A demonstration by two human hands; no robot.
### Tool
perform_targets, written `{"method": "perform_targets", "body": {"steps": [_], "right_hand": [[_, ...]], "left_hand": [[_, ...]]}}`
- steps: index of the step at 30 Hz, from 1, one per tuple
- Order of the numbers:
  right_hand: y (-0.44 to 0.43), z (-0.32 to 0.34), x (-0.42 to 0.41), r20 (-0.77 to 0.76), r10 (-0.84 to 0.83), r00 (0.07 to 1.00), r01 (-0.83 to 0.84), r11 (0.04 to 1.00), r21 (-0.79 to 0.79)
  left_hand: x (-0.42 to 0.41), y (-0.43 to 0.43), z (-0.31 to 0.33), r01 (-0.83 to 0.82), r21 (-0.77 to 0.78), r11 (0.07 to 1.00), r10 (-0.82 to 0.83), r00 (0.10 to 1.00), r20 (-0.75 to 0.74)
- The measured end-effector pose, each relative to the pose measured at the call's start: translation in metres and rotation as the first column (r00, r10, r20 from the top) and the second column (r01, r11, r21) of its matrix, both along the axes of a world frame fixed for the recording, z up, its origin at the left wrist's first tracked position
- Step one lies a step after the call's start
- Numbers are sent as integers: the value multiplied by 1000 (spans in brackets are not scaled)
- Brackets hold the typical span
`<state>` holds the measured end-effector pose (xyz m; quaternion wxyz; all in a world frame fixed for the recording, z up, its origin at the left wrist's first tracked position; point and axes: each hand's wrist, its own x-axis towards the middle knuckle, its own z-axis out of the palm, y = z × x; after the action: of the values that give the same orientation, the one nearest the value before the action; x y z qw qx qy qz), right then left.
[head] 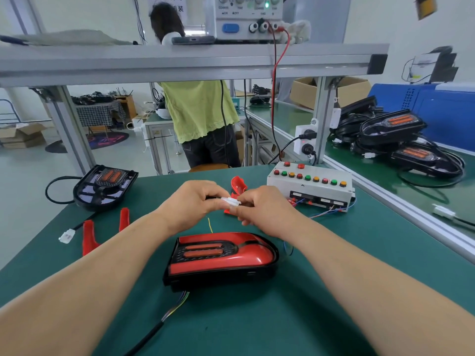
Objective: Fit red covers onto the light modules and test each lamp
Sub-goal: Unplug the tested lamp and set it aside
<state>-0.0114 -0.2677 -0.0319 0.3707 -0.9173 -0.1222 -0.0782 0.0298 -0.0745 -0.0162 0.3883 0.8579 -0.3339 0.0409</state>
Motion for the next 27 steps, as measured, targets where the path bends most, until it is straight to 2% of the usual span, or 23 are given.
{"method": "perform_targets", "body": {"steps": [6, 8, 15, 19, 23, 27], "right_hand": [[-12, 4, -8, -116, 110, 987, -94, 986, 138], [-11, 4, -7, -111, 110, 988, -96, 987, 127], [-36, -5, -3, -65, -103, 993, 97, 991, -90], [-37, -8, -1, 1, -162, 987, 145, 880, -452], [-37, -6, -8, -1, -165, 986, 143, 856, -497], [-31, 9, -27, 125, -154, 980, 196, 840, -506]], "left_hand": [[1, -2, 0, 41, -17, 999, -42, 997, -65], [1, -4, -1, 34, -21, 999, -36, 997, -70], [15, 30, -2, -151, -32, 988, 148, 985, -90], [22, 44, -13, -229, 105, 968, 239, 965, -107], [24, 52, -19, -230, 321, 919, 288, 946, -148], [18, 63, -18, -213, 424, 880, 320, 927, -198]]}}
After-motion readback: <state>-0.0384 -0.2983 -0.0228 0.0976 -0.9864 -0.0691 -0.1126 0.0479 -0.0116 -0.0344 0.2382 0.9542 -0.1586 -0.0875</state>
